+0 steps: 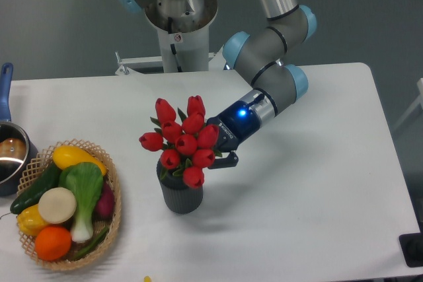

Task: Insert the flowers into the vase
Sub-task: 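Lower the tulip stems down into the vase opening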

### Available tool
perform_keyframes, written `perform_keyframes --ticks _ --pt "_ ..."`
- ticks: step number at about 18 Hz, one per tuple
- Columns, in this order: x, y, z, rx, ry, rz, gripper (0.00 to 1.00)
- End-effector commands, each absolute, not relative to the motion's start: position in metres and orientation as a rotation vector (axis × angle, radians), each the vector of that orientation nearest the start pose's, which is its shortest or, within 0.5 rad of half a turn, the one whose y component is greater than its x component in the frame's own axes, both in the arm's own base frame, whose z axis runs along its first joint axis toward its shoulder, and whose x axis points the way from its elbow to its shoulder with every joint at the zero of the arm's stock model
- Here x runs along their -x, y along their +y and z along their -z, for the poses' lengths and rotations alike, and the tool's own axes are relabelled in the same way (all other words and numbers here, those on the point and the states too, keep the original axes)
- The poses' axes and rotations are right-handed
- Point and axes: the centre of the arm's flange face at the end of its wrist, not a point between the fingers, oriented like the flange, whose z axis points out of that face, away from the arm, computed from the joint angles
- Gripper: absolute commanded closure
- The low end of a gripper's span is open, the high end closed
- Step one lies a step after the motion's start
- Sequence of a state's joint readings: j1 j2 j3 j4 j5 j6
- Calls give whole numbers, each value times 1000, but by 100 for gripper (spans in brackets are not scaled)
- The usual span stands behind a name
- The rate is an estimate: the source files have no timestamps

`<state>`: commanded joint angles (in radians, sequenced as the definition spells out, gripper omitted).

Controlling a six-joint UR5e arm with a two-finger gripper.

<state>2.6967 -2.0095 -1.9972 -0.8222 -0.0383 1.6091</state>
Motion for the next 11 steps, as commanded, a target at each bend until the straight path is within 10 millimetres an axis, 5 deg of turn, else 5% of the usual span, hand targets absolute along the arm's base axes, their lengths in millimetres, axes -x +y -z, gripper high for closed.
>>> perform_keyframes --ticks 11 --pt "379 444 -235 1522 295 409 75"
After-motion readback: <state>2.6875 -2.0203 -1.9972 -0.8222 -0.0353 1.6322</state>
